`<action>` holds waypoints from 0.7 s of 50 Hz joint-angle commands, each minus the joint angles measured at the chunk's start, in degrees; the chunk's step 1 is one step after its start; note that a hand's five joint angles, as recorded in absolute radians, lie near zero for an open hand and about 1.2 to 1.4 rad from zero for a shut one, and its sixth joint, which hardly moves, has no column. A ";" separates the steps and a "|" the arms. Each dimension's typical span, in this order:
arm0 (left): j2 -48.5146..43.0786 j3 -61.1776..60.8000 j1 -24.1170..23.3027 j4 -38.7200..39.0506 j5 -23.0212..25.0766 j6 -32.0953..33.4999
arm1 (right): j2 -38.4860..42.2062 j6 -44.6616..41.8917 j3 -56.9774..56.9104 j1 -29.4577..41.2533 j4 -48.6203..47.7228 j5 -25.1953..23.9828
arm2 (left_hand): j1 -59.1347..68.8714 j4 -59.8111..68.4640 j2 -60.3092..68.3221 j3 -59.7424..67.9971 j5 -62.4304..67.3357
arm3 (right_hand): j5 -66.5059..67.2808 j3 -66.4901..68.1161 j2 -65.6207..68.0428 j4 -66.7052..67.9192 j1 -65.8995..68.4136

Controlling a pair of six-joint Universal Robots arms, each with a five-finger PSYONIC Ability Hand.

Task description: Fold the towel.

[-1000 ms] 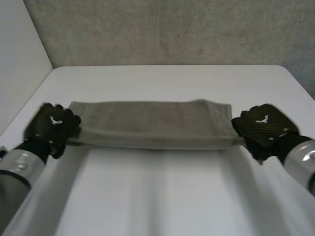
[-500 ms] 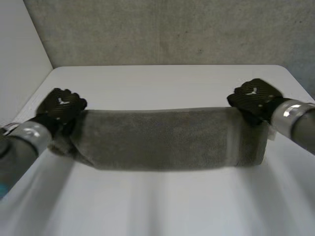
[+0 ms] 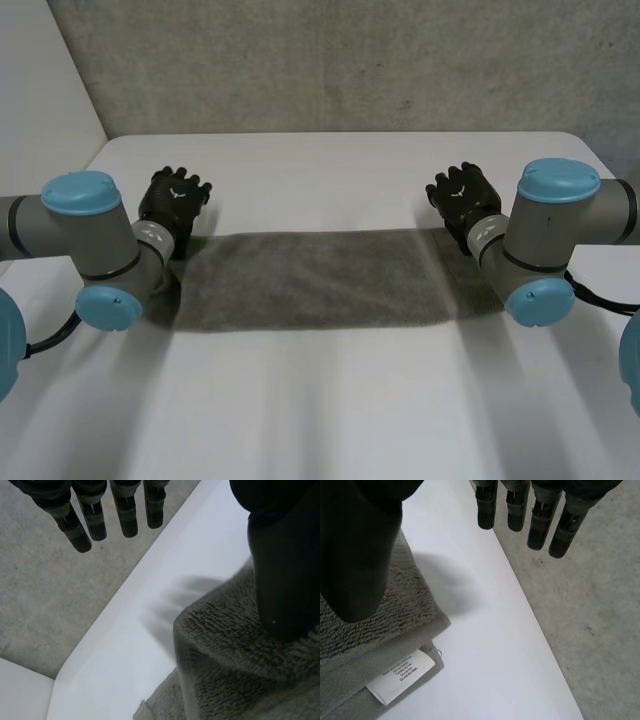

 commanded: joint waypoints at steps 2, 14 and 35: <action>7.25 -4.20 -0.32 -0.63 0.10 -0.25 | -9.59 0.98 8.41 1.47 0.46 1.94 | -5.06 -4.95 -4.84 -4.39 -13.81 | -3.06 -3.55 -4.08 -4.32 -3.26; 24.90 -20.09 1.44 -0.54 1.59 -3.76 | -27.89 7.92 31.45 0.86 2.56 1.85 | -5.06 -4.95 -4.84 -4.39 -13.81 | -3.06 -3.55 -4.08 -4.32 -3.26; 19.47 -24.77 6.36 0.43 5.72 -5.26 | -20.18 8.27 37.36 -3.09 -0.15 1.24 | -5.06 -4.95 -4.84 -4.39 -13.81 | 20.00 19.51 18.98 18.75 19.81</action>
